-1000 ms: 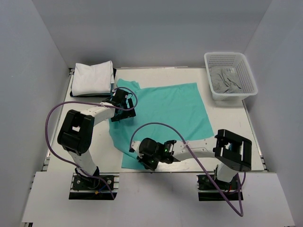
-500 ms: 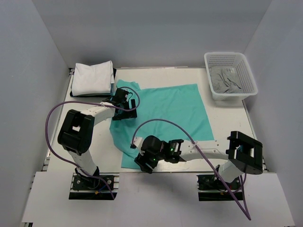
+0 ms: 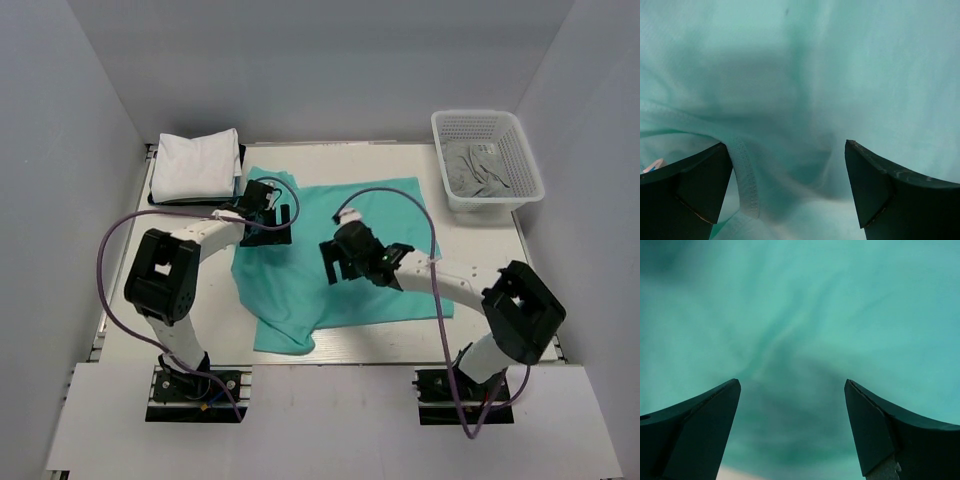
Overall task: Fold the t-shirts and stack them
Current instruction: Flatten out the tshirt
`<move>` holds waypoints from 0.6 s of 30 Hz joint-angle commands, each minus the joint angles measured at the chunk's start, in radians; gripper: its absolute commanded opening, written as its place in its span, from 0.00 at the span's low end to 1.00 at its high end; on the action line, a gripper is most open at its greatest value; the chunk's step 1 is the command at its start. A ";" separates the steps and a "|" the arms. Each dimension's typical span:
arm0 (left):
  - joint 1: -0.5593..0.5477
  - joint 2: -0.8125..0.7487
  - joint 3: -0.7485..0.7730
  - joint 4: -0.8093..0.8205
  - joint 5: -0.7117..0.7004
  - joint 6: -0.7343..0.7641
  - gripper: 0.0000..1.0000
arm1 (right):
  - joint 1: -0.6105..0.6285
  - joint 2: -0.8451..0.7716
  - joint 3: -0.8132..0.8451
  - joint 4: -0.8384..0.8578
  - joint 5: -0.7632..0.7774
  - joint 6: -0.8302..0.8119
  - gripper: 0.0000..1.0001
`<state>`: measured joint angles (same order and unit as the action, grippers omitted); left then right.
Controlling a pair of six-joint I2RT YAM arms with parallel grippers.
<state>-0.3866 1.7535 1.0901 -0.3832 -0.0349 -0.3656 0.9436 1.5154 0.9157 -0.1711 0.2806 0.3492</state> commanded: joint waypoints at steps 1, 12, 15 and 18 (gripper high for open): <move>-0.003 0.064 0.083 0.017 0.015 0.028 1.00 | -0.144 0.070 0.060 -0.062 0.132 0.133 0.90; -0.003 0.328 0.382 -0.062 -0.039 0.102 1.00 | -0.436 0.273 0.210 -0.018 -0.012 0.097 0.90; -0.003 0.360 0.471 -0.080 -0.039 0.102 1.00 | -0.494 0.315 0.248 -0.036 -0.018 0.099 0.90; -0.003 0.362 0.533 -0.140 -0.039 0.091 1.00 | -0.522 0.354 0.272 -0.033 -0.047 0.094 0.90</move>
<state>-0.3882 2.1311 1.5673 -0.4500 -0.0814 -0.2771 0.4488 1.8496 1.1446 -0.2104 0.2665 0.4408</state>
